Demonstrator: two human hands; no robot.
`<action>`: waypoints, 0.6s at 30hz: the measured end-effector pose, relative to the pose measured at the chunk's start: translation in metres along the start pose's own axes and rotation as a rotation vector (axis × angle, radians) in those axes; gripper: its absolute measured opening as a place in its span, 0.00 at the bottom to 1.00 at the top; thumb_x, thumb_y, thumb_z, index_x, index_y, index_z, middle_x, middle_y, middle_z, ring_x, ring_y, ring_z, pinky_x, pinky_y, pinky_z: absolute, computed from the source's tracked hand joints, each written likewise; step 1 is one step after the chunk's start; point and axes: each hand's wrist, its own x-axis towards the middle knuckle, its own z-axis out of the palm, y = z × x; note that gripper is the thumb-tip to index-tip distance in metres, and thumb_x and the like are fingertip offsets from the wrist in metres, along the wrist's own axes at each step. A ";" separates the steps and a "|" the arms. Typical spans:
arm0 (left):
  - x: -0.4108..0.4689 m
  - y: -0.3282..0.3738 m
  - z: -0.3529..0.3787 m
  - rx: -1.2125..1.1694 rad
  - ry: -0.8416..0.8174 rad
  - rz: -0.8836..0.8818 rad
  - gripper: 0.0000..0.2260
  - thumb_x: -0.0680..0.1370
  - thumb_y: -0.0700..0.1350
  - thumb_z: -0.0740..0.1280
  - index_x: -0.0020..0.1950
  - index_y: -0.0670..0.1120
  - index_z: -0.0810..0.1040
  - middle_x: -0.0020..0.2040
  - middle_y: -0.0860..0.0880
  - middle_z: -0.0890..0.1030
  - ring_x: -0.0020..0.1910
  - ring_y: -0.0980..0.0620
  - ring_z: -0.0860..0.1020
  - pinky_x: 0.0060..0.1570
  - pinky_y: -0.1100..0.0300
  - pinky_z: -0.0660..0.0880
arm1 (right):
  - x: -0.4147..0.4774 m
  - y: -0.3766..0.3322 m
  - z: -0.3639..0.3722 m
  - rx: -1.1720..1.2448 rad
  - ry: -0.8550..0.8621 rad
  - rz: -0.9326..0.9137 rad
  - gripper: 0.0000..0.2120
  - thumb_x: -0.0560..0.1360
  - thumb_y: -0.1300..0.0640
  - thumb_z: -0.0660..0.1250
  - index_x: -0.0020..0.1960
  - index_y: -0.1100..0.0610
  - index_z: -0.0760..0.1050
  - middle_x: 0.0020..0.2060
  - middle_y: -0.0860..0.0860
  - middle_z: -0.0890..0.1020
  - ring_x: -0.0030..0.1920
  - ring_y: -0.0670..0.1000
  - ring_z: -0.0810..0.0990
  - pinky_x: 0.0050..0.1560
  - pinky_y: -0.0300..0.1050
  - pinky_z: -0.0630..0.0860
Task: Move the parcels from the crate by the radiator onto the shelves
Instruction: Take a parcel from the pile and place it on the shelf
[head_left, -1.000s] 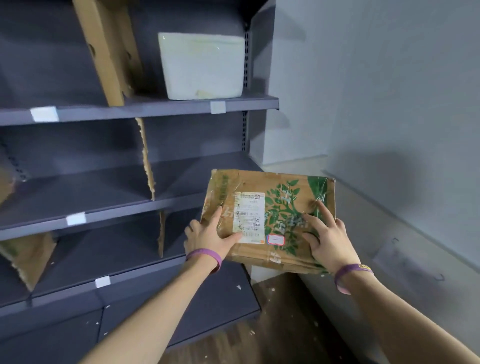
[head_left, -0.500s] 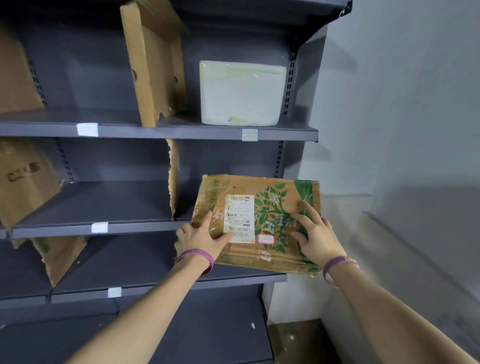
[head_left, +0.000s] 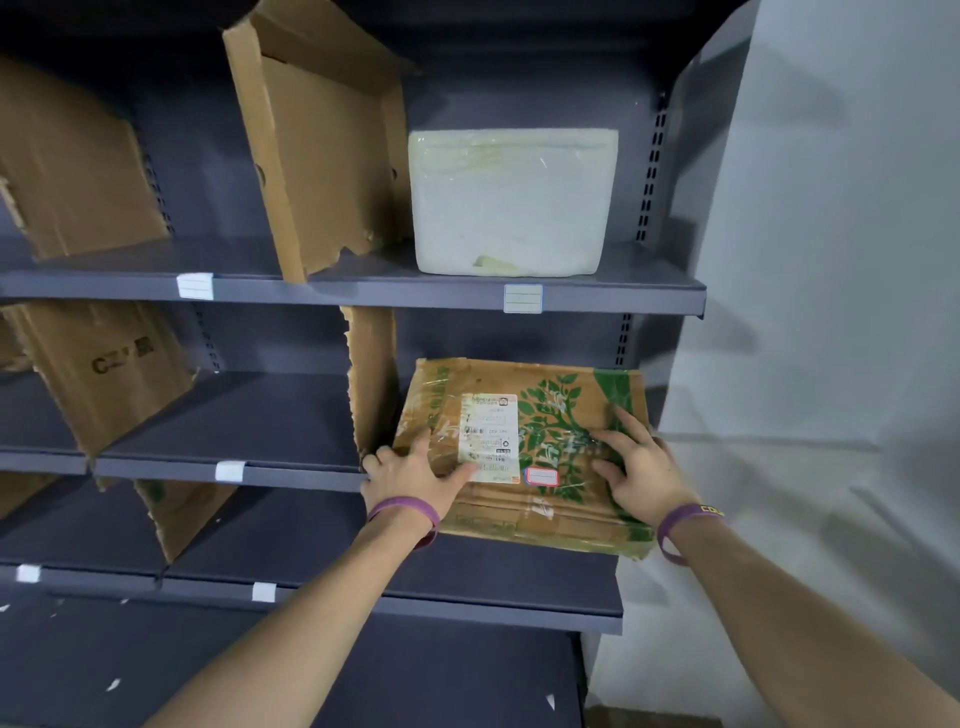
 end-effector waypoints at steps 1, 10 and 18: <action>0.005 0.002 0.002 0.008 -0.005 0.000 0.38 0.68 0.76 0.56 0.74 0.59 0.59 0.64 0.40 0.69 0.64 0.39 0.65 0.59 0.47 0.68 | 0.007 0.001 0.000 0.000 -0.016 -0.001 0.20 0.79 0.51 0.63 0.71 0.47 0.69 0.77 0.47 0.55 0.73 0.59 0.62 0.73 0.48 0.59; 0.032 0.010 0.013 0.133 -0.035 0.024 0.33 0.72 0.74 0.47 0.69 0.59 0.68 0.65 0.43 0.71 0.61 0.39 0.66 0.59 0.47 0.65 | 0.049 0.001 -0.006 0.017 -0.173 0.020 0.17 0.79 0.49 0.62 0.68 0.44 0.72 0.77 0.49 0.57 0.74 0.55 0.63 0.74 0.47 0.58; 0.061 0.028 0.012 0.177 -0.023 -0.009 0.36 0.72 0.74 0.41 0.66 0.57 0.73 0.60 0.44 0.74 0.58 0.41 0.68 0.52 0.50 0.65 | 0.065 -0.022 -0.014 -0.192 -0.114 -0.018 0.20 0.81 0.40 0.51 0.66 0.45 0.73 0.68 0.48 0.72 0.67 0.59 0.69 0.66 0.53 0.67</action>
